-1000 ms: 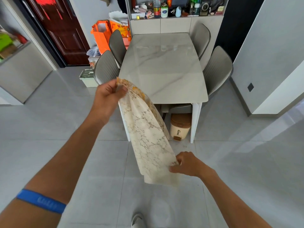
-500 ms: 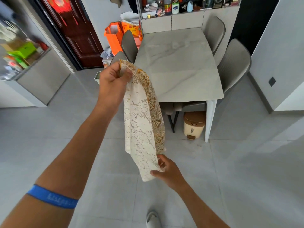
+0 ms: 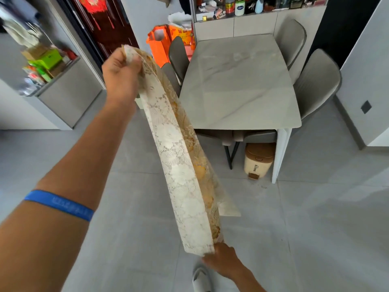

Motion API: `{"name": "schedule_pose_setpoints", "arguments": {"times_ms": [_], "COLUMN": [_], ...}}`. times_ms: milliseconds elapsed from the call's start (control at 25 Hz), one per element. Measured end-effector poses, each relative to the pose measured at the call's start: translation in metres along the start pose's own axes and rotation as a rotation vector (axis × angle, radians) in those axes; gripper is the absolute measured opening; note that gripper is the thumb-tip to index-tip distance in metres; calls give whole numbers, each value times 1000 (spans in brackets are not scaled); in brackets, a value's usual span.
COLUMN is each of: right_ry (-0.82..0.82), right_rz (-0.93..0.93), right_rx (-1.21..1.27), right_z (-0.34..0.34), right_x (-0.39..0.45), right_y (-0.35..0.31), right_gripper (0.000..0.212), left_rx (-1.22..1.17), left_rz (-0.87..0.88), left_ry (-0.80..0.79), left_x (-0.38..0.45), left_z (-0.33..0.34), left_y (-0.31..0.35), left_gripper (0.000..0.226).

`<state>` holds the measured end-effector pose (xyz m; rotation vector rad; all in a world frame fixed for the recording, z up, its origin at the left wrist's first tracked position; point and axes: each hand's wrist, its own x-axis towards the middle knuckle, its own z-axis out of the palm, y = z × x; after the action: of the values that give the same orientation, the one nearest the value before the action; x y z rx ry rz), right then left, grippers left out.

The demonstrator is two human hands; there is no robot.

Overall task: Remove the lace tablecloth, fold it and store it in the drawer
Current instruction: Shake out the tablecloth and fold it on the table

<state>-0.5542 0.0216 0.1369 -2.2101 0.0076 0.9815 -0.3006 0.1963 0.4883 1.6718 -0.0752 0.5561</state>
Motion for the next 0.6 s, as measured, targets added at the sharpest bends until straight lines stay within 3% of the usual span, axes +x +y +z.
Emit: {"name": "schedule_pose_setpoints", "arguments": {"times_ms": [120,240,320,440,600], "right_ry": [9,48,92,272,476], "right_rz": [33,60,139,295,481], "right_rx": [-59,-227,-375,-632,-853], "right_z": [12,-1,-15,-53,-121], "right_x": [0,-4,-10,-27,-52], "right_y": [20,53,87,132,148], "right_gripper": [29,26,38,38,32], "left_rx": [58,244,372,485,380], "left_rz": [-9,-111,-205,-308,-416], "left_ry": [22,71,100,97,37], "left_x": [8,6,4,-3,-24], "left_z": [-10,-24,-40,-72,-114], "left_y": [-14,-45,-73,-121,-170], "left_gripper": [18,26,29,27,29]}}
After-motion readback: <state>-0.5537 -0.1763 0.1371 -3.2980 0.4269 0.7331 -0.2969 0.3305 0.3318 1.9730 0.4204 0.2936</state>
